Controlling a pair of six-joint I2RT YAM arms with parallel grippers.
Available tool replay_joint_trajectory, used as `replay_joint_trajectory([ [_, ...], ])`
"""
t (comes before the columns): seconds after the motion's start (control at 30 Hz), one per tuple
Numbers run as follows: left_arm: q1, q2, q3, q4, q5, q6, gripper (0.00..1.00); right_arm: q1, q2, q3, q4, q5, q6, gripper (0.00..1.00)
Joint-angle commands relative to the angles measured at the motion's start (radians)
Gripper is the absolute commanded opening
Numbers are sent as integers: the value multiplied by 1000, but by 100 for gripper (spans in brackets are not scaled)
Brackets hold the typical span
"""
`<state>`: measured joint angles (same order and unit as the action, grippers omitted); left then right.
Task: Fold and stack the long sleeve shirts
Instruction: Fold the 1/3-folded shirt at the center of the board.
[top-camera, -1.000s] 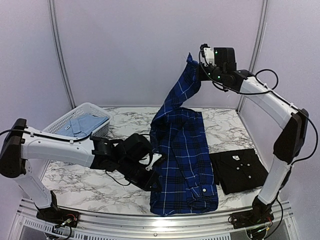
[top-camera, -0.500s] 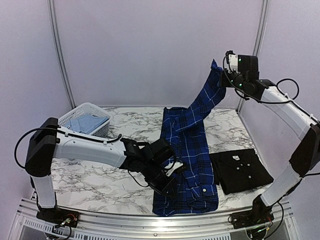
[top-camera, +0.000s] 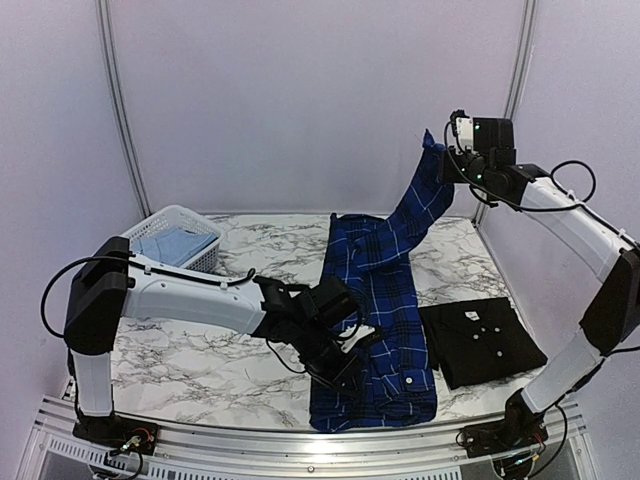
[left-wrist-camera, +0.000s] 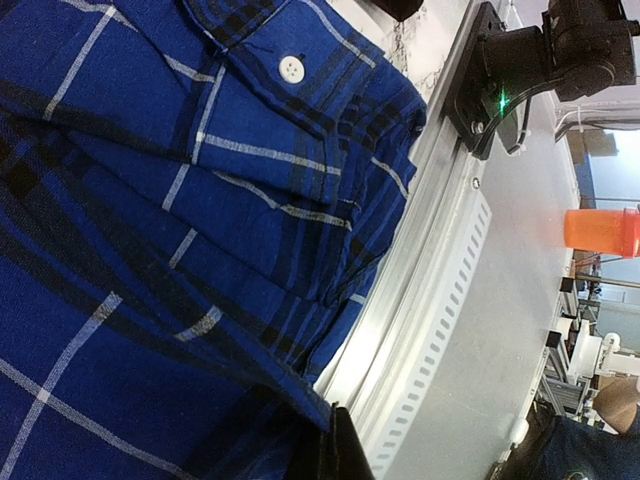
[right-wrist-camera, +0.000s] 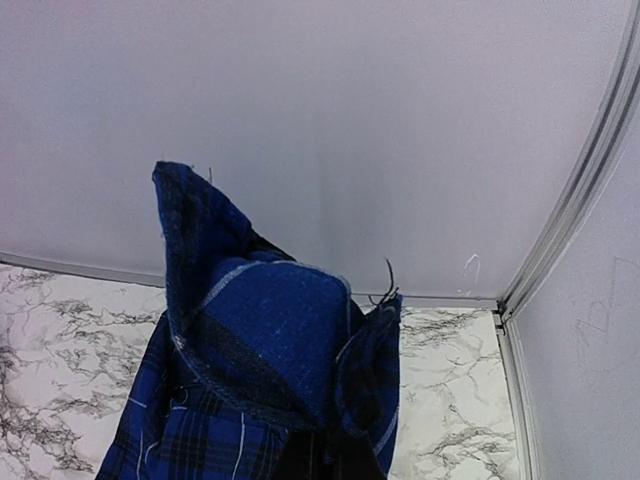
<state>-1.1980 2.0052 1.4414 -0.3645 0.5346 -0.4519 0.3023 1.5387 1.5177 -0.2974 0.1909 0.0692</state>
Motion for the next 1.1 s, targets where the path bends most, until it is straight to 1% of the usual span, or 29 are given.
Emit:
replay_joint_trajectory([
  [0.0, -10, 28, 39, -18, 29, 8, 0, -6, -64, 47, 4, 5, -20, 0],
  [0.4, -11, 94, 103, -18, 40, -7, 1, -6, -58, 59, -12, -63, -17, 0],
  [0.53, -11, 126, 117, -17, 49, -17, 2, -5, -67, 9, -13, -81, 0, 0],
  [0.6, -11, 140, 117, -18, 53, -21, 5, -4, -85, -39, -6, -91, 14, 0],
  [0.67, -11, 150, 118, -17, 54, -22, 9, 0, -105, -97, 4, -106, 33, 0],
  [0.87, -12, 175, 155, -14, 53, -21, 26, 31, -174, -271, 23, -156, 99, 0],
  [1.0, -5, 133, 160, -13, 45, -14, 44, 83, -227, -392, 35, -162, 128, 0],
  [1.07, 8, 91, 151, -13, 40, -12, 51, 110, -252, -440, 37, -169, 142, 0],
])
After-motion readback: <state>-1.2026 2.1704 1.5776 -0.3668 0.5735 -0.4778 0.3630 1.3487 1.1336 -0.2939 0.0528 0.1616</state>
